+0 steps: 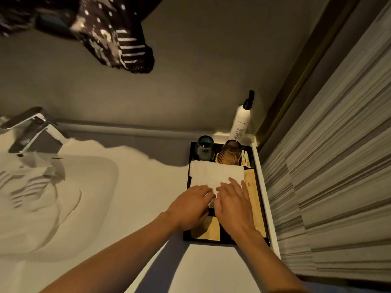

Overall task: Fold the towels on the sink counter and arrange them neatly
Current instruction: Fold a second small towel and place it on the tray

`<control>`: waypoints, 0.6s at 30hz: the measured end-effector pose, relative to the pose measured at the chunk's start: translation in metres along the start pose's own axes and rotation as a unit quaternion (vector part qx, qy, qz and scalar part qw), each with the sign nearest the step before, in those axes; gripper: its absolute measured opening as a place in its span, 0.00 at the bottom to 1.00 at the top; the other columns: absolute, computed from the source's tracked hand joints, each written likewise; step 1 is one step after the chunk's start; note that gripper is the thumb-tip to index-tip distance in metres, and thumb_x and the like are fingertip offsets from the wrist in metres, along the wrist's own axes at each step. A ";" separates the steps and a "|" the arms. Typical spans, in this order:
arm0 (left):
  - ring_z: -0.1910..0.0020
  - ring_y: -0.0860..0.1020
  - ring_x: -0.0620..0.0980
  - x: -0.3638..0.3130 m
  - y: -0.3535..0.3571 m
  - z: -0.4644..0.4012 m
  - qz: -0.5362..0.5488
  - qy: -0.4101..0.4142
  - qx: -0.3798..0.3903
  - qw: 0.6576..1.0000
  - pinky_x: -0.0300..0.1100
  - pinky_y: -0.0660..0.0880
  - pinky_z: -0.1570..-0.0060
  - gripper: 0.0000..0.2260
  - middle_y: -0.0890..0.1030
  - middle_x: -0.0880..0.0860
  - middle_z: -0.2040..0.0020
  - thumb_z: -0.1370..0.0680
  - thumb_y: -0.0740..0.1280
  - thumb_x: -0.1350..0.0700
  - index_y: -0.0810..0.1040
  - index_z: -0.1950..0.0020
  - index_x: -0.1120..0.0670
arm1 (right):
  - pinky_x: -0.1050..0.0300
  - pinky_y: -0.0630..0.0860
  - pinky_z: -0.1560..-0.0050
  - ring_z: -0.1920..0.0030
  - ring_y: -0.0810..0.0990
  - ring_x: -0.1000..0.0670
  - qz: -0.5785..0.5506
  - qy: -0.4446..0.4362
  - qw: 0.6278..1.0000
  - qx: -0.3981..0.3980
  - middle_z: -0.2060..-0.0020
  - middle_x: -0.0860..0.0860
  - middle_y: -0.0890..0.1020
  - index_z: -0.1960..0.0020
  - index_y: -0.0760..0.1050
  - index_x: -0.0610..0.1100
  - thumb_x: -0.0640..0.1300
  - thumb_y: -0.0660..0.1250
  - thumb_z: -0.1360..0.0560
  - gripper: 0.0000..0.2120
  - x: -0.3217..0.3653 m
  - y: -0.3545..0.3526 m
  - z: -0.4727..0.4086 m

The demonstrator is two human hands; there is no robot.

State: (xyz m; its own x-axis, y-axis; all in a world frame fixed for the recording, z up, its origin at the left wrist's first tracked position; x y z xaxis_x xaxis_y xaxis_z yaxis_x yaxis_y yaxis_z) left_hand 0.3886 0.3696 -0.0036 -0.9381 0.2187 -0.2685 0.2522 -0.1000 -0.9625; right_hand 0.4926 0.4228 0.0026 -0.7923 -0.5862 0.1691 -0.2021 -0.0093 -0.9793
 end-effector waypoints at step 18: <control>0.42 0.74 0.54 0.319 -0.079 0.432 0.003 -0.483 -0.048 0.874 0.46 0.71 0.44 0.14 0.77 0.53 0.37 0.19 0.60 0.54 0.74 0.34 0.53 | 0.50 0.72 0.43 0.41 0.75 0.43 -0.156 -0.207 0.954 0.151 0.39 0.45 0.78 0.33 0.72 0.43 0.40 0.59 0.24 0.19 0.449 0.081 -0.062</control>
State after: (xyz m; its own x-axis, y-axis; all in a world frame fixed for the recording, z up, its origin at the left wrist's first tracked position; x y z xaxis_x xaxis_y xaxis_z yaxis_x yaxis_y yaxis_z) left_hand -0.0331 0.0276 0.0034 -0.6877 -0.7080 -0.1605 0.2333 -0.0062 -0.9724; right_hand 0.0845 0.2089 0.0063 -0.4125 -0.7866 0.4596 -0.1665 -0.4309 -0.8869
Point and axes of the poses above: each hand's wrist, its own z-axis away from the middle knuckle, its own y-axis out of the palm, x = y × z, the point moved 6 cm from there along -z, towards the middle knuckle
